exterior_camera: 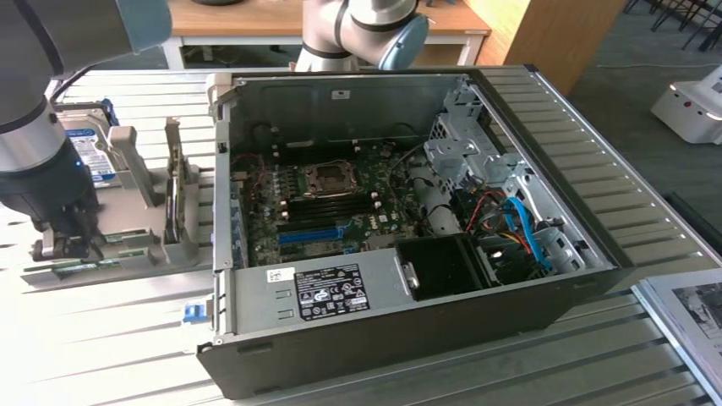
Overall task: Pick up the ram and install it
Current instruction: 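Pick up the ram and move it above insertion slot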
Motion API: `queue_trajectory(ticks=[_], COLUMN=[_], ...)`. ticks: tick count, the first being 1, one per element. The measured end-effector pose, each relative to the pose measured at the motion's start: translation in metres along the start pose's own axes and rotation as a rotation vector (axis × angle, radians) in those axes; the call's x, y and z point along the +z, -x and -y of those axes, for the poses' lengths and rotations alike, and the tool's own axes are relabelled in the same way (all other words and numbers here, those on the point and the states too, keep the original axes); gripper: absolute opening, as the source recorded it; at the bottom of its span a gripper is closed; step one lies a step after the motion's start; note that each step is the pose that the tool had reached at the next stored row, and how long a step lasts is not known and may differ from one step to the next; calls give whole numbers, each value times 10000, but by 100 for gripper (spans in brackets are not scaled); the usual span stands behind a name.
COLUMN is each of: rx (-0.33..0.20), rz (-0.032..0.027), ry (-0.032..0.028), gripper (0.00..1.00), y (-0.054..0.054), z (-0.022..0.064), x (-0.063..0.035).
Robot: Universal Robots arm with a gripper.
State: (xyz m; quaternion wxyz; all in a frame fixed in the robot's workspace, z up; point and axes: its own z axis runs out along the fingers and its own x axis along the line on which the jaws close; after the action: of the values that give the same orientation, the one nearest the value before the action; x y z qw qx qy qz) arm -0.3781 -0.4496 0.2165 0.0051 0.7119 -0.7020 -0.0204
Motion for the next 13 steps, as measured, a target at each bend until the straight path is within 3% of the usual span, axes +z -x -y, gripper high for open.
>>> queue_trajectory(ticks=[13], rx=[0], rz=[0], ry=[0], gripper=[29], y=[-1], z=[32], x=[17])
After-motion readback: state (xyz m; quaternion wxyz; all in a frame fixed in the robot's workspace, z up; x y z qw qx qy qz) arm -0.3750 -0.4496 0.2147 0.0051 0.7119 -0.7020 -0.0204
